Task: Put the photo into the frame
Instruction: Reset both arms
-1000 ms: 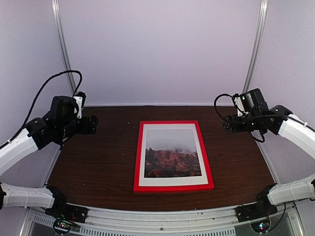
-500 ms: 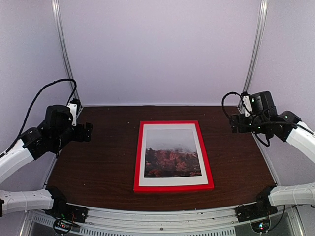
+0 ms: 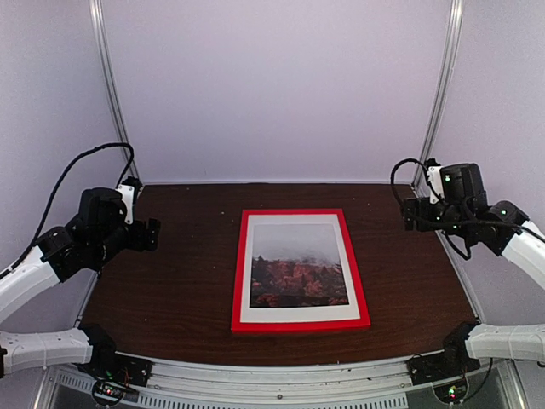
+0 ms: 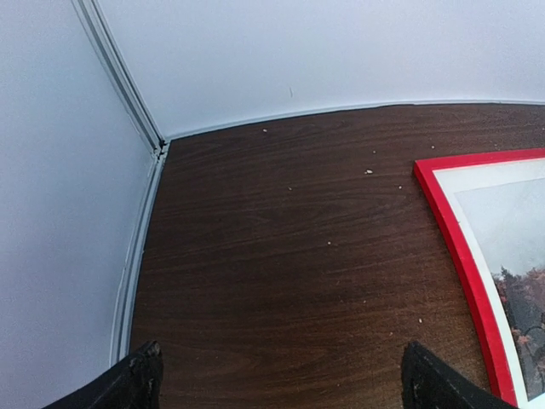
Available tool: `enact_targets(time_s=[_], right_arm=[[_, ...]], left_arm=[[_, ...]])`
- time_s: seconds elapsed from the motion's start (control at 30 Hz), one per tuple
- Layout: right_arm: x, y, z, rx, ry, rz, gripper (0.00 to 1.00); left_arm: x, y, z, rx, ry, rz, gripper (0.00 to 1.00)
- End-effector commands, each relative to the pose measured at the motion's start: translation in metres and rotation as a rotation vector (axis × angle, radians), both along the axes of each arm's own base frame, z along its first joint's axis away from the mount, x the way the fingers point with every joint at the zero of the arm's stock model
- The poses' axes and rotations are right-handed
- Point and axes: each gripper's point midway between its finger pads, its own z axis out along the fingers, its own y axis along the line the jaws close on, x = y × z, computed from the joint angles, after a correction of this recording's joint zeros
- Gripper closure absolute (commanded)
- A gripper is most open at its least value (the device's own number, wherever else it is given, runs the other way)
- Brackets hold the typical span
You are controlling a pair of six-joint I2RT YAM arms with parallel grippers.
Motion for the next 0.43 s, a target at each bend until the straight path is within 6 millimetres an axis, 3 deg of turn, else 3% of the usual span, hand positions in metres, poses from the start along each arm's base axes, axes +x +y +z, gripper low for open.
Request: enact_targets(time_s=[0.0,0.4], right_arm=[[0.0031,-0.0011,0.0003,-0.002,-0.018,-0.007,0.0],[0.0022,0.0004,-0.0038,0.018,-0.018,-0.006,0.0]], left_arm=[[0.0051,-0.0006,0.0113,-0.019,-0.049,0.003,0.02],[0.0036,0.0009,0.0065,-0.027,-0.045,0.011,0.02]])
